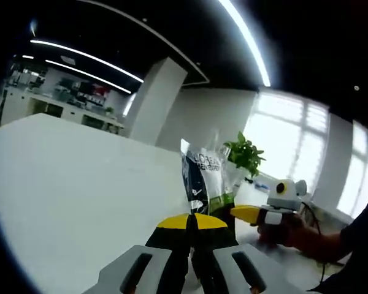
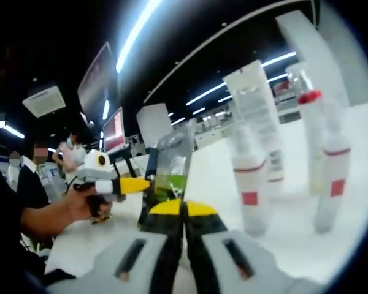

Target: Arrange the skincare products in the storage area until every visible bottle or jar stands upright without overlapping.

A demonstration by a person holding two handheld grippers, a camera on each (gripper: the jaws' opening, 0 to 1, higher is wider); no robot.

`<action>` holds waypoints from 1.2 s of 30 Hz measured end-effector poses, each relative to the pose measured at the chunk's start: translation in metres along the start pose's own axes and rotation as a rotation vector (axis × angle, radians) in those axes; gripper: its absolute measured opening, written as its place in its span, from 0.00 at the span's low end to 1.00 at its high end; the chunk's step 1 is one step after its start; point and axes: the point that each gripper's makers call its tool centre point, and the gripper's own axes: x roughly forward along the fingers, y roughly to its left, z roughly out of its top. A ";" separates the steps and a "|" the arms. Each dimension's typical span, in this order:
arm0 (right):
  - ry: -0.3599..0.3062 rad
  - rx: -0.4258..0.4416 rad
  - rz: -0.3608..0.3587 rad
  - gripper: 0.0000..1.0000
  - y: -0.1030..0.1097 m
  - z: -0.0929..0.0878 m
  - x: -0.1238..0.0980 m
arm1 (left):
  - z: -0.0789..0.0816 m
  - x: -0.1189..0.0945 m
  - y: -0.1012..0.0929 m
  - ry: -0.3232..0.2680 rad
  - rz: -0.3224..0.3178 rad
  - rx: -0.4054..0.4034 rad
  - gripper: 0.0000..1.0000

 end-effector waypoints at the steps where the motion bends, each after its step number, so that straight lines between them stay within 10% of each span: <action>1: 0.003 -0.003 -0.006 0.00 -0.001 -0.001 0.000 | -0.001 0.001 0.001 0.005 0.000 -0.001 0.00; 16: 0.060 -0.051 -0.083 0.00 -0.015 -0.010 0.001 | -0.008 0.016 0.014 0.035 0.009 -0.026 0.00; 36: 0.194 -0.321 -0.184 0.01 -0.025 -0.030 0.010 | -0.025 0.027 0.030 0.127 0.081 0.049 0.01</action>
